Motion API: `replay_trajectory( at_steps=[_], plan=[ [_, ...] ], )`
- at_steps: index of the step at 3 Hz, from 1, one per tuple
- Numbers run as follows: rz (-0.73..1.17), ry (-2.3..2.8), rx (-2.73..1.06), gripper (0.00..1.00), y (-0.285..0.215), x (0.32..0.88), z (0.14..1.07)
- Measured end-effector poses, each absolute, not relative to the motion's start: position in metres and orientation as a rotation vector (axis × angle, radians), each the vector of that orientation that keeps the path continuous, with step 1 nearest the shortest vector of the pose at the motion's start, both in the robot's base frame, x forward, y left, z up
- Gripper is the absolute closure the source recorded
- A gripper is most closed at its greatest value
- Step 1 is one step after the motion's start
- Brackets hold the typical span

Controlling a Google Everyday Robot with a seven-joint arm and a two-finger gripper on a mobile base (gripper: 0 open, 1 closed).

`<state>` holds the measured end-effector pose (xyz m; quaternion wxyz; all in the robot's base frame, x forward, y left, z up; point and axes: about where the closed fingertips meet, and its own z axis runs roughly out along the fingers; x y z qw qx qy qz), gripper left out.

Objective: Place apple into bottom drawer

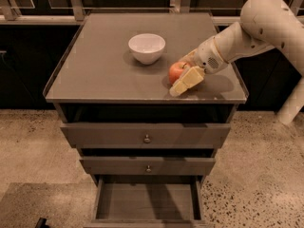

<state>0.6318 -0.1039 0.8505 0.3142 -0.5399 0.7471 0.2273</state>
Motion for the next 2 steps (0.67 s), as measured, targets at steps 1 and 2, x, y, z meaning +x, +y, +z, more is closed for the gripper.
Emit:
replay_trajectory(
  at_steps=[1,2],
  plan=[
    [0.599,1.969,-1.423,0.42,-0.1039,0.6318,0.8505],
    [0.599,1.969,-1.423,0.66,-0.1038,0.6318,0.8504]
  ],
)
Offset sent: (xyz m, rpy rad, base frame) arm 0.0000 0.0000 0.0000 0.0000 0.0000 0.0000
